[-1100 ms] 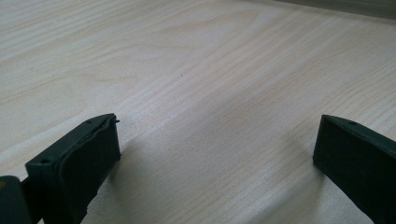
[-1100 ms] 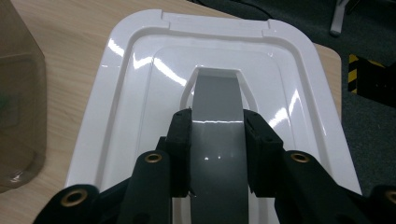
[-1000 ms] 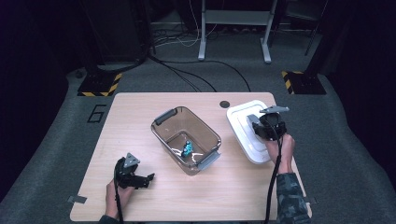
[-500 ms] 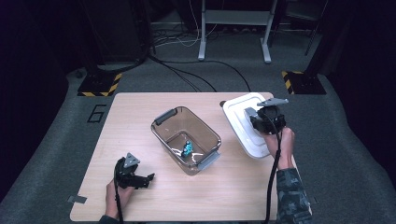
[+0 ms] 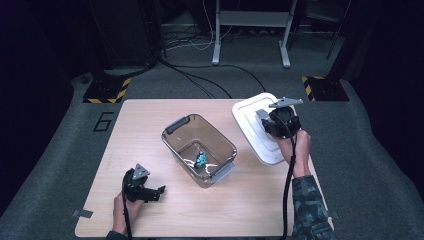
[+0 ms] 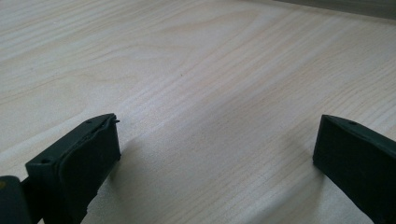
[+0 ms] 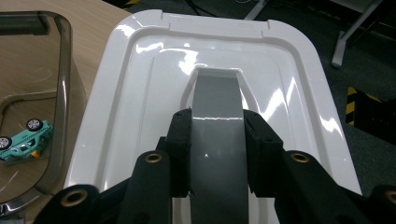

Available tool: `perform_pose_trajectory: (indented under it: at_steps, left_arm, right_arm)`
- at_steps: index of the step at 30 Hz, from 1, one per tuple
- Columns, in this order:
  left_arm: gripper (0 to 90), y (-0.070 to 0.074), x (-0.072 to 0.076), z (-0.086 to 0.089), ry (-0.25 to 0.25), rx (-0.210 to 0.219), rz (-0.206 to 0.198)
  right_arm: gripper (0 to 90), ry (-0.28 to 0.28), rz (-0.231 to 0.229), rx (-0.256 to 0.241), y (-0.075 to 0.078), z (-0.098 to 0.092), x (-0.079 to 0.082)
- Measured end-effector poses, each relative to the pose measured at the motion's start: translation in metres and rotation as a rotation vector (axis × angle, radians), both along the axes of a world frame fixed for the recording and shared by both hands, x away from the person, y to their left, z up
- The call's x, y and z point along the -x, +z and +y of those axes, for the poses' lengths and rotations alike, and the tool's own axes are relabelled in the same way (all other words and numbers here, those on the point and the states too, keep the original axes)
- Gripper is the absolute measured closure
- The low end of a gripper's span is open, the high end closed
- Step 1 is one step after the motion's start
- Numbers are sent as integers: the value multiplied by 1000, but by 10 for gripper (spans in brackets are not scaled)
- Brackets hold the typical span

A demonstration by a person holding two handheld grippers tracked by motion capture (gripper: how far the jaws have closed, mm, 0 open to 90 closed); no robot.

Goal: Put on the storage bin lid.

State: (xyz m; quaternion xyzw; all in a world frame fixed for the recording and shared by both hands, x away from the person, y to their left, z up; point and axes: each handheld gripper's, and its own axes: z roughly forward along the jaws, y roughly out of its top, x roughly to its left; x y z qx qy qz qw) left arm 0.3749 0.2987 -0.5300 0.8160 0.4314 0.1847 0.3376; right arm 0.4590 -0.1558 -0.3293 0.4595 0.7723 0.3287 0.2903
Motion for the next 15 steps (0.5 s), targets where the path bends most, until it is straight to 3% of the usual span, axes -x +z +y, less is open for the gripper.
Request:
perform_pose_trajectory:
  at_steps: [15]
  left_arm:
    - [1, 0, 0, 0, -7, -4, 4]
  right_arm:
    - [664, 41, -19, -5, 21, 21, 1]
